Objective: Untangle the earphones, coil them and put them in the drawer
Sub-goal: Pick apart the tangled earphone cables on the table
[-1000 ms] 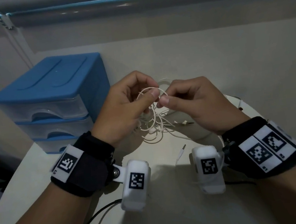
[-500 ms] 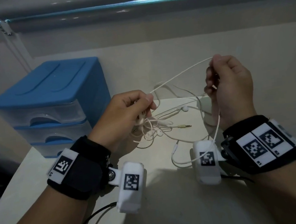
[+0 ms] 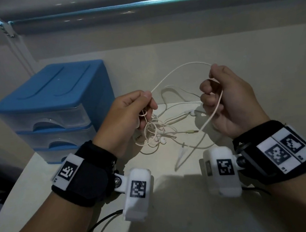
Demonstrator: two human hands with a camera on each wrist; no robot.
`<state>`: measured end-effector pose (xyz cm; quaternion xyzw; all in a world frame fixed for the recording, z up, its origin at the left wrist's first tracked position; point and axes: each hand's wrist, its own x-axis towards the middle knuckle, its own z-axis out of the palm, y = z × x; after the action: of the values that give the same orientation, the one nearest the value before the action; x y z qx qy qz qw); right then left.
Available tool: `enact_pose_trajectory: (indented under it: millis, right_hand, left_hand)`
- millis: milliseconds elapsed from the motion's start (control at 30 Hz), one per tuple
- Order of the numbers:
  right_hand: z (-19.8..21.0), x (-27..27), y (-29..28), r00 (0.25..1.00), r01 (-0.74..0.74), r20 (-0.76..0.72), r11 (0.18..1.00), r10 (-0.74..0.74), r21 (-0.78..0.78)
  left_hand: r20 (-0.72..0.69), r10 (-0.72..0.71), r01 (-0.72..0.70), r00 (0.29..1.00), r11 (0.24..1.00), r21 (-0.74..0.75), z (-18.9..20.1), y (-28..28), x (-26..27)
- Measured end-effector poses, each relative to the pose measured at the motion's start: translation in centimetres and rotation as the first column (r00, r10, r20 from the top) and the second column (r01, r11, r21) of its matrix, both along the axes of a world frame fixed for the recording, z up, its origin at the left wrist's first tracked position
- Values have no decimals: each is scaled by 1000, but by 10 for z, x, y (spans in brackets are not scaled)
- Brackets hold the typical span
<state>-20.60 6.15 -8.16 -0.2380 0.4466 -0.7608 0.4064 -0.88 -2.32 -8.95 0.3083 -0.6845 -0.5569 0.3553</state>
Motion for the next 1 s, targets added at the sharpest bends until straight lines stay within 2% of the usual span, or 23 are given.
enact_pose_trajectory:
  millis: [133, 267, 367, 467, 567, 633, 700, 833, 900, 1000]
  right_hand:
    - [-1, -4, -2, 982, 95, 169, 991, -78, -93]
    - [-4, -8, -1, 963, 247, 145, 962, -229, -119]
    - [-7, -8, -1, 964, 253, -75, 966, -257, -53]
    - [-8, -7, -1, 893, 318, -347, 947, -286, 38]
    - [-5, -4, 2, 808, 344, -484, 936, -336, -77]
    - [-3, -2, 4, 735, 285, -595, 944, -326, -166]
    - [-4, 3, 4, 707, 148, -667, 971, -237, -188]
    - [-9, 14, 1, 659, -170, -751, 982, 54, -79]
    - [-13, 16, -1, 654, -245, -744, 969, 139, -35]
    - [-16, 17, -2, 690, -278, -702, 960, 178, -29]
  left_hand:
    - [-87, -47, 55, 995, 994, 96, -1, 0, 1]
    - [-226, -81, 141, 971, 954, 265, -1, 1, 2]
    - [-211, -41, 90, 977, 970, 226, 2, 3, 1]
    - [-194, -17, 55, 981, 980, 189, 2, 3, -1]
    - [-152, -19, 39, 988, 990, 132, 1, 3, -1]
    - [-128, -18, 29, 992, 995, 90, 1, 3, -1]
    - [-98, -12, 16, 995, 999, 44, 0, 3, -1]
    - [-105, -31, 33, 994, 999, 14, 1, 2, -1]
    - [-81, -56, 54, 995, 998, -30, 1, 3, 0]
    - [-80, -74, 69, 994, 996, -60, 0, 2, -1]
